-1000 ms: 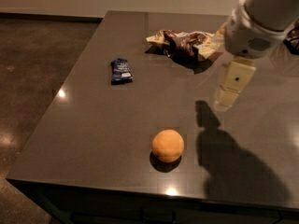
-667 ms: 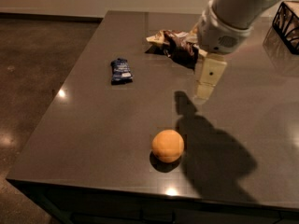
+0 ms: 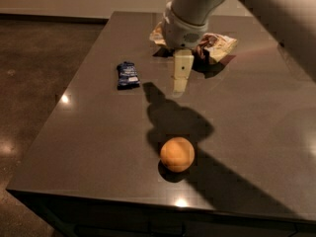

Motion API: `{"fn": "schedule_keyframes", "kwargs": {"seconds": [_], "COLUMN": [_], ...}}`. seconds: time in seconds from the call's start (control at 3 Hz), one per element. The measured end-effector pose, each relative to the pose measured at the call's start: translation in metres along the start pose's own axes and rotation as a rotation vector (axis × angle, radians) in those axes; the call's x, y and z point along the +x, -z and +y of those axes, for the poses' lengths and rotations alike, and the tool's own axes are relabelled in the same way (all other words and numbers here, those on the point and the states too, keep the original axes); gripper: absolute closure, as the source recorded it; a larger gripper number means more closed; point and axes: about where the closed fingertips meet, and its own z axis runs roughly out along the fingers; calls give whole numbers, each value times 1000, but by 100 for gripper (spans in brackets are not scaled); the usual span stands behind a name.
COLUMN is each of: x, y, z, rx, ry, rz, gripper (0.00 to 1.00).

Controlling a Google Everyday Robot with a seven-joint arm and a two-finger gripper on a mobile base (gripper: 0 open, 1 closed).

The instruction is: Move rxbar blueberry near orange

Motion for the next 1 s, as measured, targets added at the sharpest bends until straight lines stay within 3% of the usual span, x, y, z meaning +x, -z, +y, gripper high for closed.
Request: {"fn": "schedule_keyframes", "kwargs": {"seconds": [0.67,1.0], "x": [-49,-66], "y": [-54,-84], "z": [-44,-52], "rx": [-68,-130], "ry": [423,639], "rz": [-68,-69], "gripper": [0,0]}}
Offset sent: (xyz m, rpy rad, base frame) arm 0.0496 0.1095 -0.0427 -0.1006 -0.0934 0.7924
